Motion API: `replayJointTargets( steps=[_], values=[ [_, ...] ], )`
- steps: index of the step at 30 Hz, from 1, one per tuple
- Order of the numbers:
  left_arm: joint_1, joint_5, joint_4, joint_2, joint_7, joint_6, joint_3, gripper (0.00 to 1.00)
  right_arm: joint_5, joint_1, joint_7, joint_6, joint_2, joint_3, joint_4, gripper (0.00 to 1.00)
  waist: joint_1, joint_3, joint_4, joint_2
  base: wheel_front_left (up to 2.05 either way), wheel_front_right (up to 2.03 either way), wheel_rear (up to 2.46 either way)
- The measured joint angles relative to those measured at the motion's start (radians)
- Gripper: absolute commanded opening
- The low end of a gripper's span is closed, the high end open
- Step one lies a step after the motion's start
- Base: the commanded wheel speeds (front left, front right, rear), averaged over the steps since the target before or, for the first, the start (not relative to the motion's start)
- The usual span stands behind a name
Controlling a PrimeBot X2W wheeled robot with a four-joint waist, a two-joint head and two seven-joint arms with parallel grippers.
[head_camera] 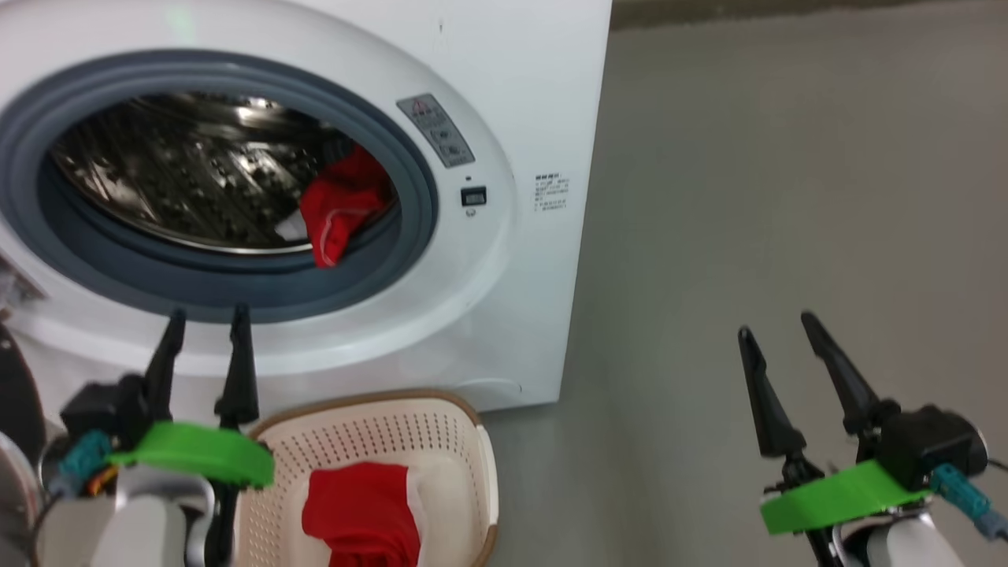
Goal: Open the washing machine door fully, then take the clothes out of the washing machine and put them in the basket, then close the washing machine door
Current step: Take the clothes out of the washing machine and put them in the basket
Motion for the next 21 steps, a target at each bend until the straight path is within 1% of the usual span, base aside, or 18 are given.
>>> replayJointTargets(
  steps=[4,8,15,19,21],
  values=[
    [-0.126,-0.001,0.086,0.021,0.000,-0.004,-0.012,1.00,-0.011,-0.060,0.000,0.000,0.000,0.000,-0.007,1.00,0.0000,0.065,-0.006,0.0000,0.00,0.00,0.00],
    [-0.250,-0.013,0.174,0.026,0.000,-0.016,-0.021,1.00,-0.015,-0.094,0.000,0.000,-0.001,-0.002,-0.008,1.00,0.0000,0.128,-0.012,0.0000,0.00,0.00,0.00],
    [-0.470,-0.088,0.359,0.037,0.000,-0.028,-0.015,1.00,-0.015,-0.143,0.000,0.000,-0.001,0.002,-0.015,1.00,0.0000,0.230,-0.028,0.0000,0.00,0.00,0.00],
    [-0.586,-0.164,0.451,0.044,0.002,-0.029,0.011,1.00,-0.015,-0.171,0.000,0.000,-0.001,0.008,-0.022,1.00,0.0000,0.285,-0.042,0.0000,0.00,0.00,0.00],
    [-0.635,-0.186,0.486,0.050,0.003,-0.029,0.007,1.00,-0.015,-0.188,0.000,0.000,-0.001,0.013,-0.025,1.00,0.0000,0.313,-0.050,0.0000,0.00,0.00,0.00]
  ],
)
